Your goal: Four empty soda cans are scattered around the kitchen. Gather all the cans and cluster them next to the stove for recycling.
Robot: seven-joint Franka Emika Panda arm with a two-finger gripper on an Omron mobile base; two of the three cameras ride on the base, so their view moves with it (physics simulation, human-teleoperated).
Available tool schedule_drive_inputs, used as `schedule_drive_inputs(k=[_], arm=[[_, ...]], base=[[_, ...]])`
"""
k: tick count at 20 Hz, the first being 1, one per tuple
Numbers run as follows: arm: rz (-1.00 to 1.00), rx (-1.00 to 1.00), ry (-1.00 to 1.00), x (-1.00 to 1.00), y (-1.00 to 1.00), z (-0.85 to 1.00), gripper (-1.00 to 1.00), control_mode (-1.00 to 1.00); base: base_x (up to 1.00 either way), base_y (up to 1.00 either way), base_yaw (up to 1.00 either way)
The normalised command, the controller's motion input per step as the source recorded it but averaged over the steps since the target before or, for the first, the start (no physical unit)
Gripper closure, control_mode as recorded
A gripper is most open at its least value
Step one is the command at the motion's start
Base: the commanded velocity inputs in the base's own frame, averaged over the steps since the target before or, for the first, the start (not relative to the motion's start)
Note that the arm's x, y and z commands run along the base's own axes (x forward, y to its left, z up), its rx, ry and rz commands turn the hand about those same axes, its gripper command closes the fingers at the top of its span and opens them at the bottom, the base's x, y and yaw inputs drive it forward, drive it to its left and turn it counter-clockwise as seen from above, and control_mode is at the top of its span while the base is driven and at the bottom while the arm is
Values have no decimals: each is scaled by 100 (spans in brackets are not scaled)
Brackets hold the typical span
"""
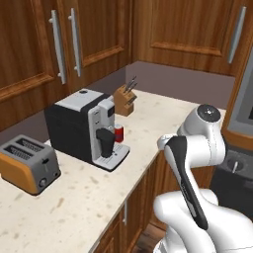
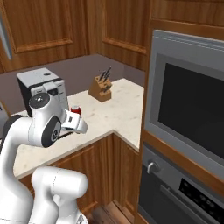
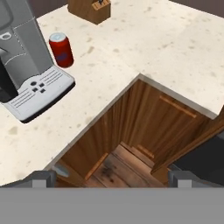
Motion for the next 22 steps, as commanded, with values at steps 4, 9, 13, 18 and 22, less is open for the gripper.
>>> schedule_drive_inputs(k=[4, 9, 13, 18, 22], arm=[[0, 0, 0, 0, 0, 0, -100, 100], [0, 0, 0, 0, 0, 0, -100, 100], [0, 0, 0, 0, 0, 0, -100, 100], [0, 0, 0, 0, 0, 0, -100, 100], [0, 0, 1, 3, 0, -1, -100, -100]], base=[[39, -5, 15], [30, -6, 9], [18, -2, 2], [13, -4, 0], [3, -2, 0]])
